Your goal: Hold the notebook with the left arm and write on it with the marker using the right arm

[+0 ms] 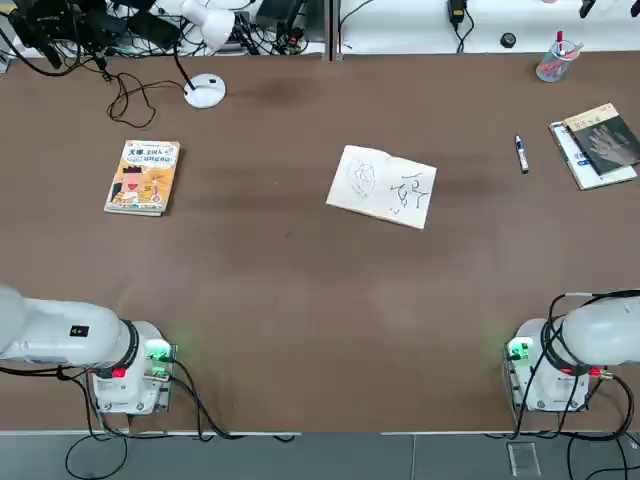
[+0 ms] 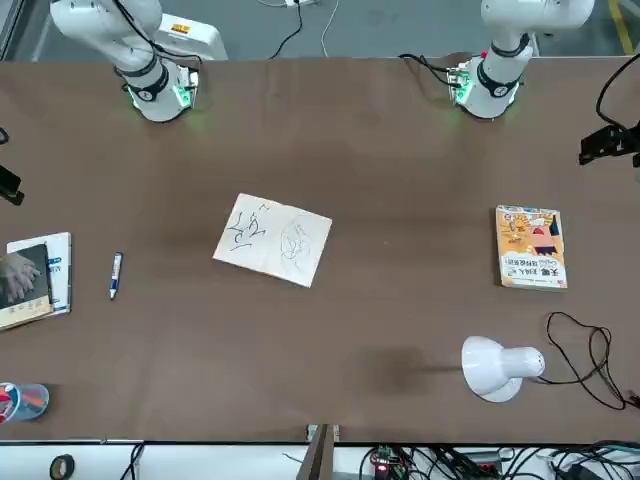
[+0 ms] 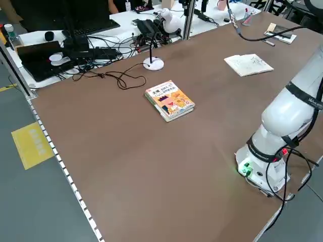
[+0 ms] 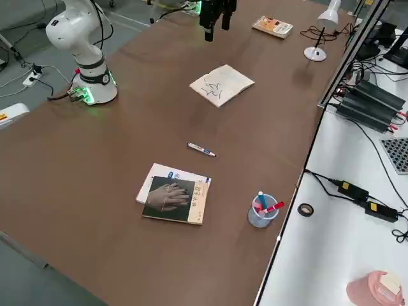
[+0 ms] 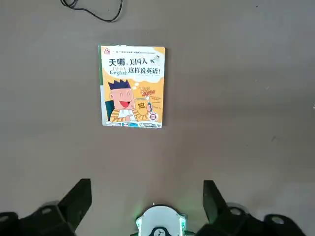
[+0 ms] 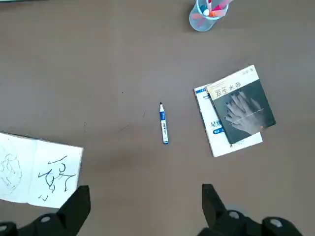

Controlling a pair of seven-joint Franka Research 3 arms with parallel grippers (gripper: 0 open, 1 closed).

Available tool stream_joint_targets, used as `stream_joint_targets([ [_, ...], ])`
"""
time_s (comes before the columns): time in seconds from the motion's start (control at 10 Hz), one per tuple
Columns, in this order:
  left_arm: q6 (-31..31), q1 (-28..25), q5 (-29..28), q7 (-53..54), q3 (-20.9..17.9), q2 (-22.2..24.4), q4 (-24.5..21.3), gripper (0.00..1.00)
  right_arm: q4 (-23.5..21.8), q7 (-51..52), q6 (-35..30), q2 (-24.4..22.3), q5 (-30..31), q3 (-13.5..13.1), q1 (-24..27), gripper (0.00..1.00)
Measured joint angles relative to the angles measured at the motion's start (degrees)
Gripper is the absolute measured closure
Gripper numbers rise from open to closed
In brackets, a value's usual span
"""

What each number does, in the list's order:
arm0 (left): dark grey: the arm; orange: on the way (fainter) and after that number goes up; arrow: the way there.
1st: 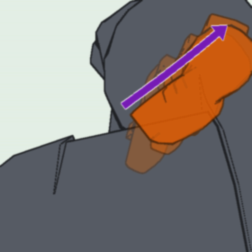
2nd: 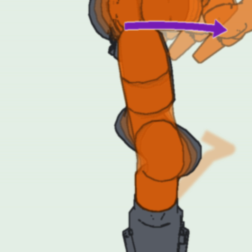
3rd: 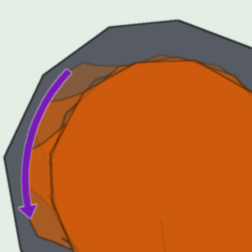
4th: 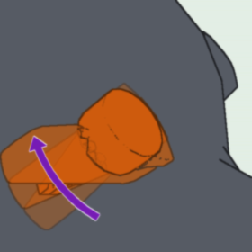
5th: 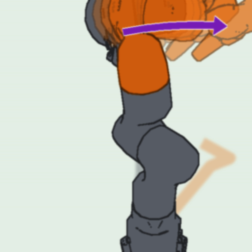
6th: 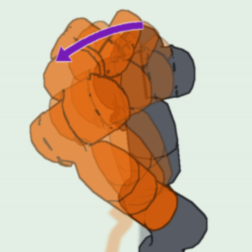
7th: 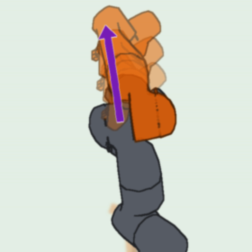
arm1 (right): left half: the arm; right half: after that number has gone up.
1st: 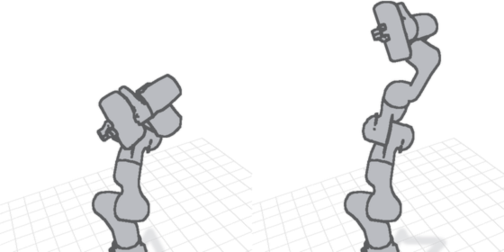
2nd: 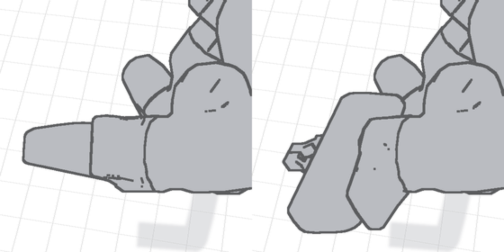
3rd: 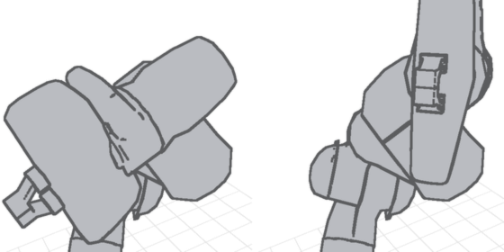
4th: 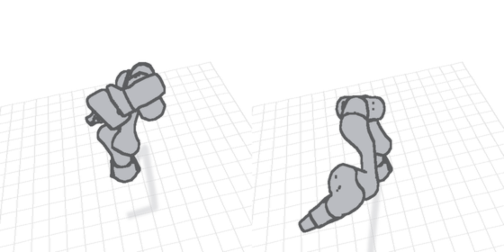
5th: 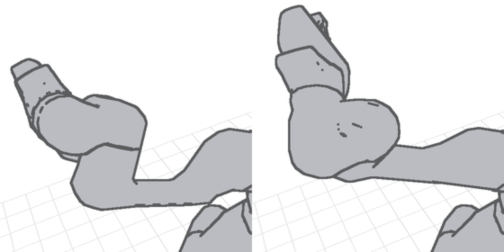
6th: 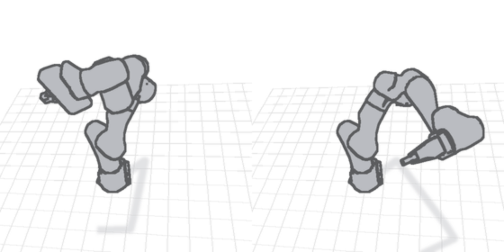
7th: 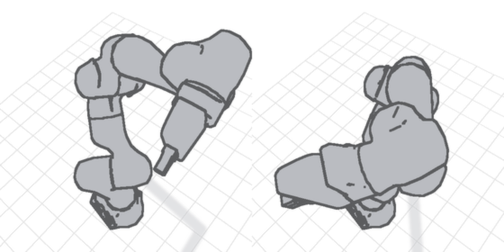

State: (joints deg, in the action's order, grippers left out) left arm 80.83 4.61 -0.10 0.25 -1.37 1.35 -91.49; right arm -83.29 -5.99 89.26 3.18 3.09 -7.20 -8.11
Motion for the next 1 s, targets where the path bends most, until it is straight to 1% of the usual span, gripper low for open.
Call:
stream_joint_targets([
  [0.5,1.0,0.1,0.0,0.0,0.1,0.0,0.6,0.0,-0.5,-0.2,1.0,-0.2,-1.9,0.6,0.0,0.0],
  [1.0,1.3,0.3,0.0,0.0,0.5,0.0,1.4,0.0,-0.6,-0.2,1.4,-0.2,-2.1,0.6,0.0,0.0],
])
